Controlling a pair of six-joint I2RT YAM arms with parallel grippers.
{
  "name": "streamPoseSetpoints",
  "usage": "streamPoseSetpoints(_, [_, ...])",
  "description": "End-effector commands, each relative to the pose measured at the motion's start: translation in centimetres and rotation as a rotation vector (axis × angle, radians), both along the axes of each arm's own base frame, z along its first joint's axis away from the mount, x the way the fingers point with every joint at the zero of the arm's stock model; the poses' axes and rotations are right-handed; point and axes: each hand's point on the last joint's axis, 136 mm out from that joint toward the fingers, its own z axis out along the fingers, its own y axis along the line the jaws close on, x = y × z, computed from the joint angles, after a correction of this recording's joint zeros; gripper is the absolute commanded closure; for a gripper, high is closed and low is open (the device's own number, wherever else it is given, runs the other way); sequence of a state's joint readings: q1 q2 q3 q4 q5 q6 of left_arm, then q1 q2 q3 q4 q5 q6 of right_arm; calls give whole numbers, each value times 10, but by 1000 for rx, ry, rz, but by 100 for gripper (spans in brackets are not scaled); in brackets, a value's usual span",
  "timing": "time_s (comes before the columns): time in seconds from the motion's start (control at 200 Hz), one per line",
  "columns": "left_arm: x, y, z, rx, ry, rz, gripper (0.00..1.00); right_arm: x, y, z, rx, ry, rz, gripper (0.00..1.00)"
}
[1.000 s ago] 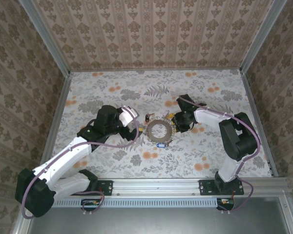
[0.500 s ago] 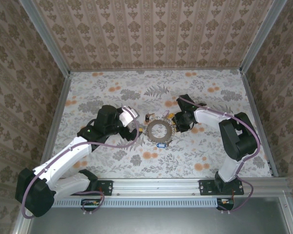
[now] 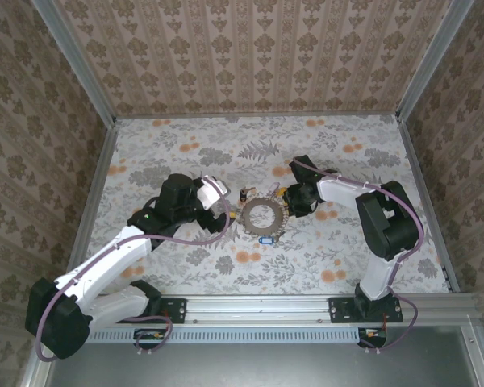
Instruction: Put the keys on the keyring
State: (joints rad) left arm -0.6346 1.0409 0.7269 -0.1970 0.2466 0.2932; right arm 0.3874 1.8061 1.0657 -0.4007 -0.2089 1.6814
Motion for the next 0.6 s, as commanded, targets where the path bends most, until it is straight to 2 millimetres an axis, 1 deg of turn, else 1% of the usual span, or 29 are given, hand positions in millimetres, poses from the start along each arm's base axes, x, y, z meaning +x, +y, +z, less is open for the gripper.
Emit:
streamPoseSetpoints(0.0, [0,-3,11,4,-25,-18,1,-8,1,-2,41,103,-180,85])
streamPoseSetpoints(0.18, [0,-3,11,6,-28,-19,1,-7,-3,14,38,57,-183,88])
streamPoseSetpoints(0.27, [0,-3,10,6,-25,-20,1,-8,-3,18,44,48,-177,88])
streamPoseSetpoints(0.33, [-1,-3,10,8,-24,-20,1,-8,-5,21,25,29,-158,84])
streamPoseSetpoints(0.37, [-1,-2,10,8,-24,-20,1,-8,-12,22,-8,18,-143,77])
streamPoseSetpoints(0.41, [-1,-2,10,8,-23,-20,1,-11,-17,23,-38,17,-133,74])
streamPoseSetpoints(0.49, [-1,-2,11,4,-29,-19,0,-19,-21,19,-51,31,-119,73])
streamPoseSetpoints(0.595, [-2,-3,11,-1,-32,-23,0,-28,-9,8,19,74,-119,72])
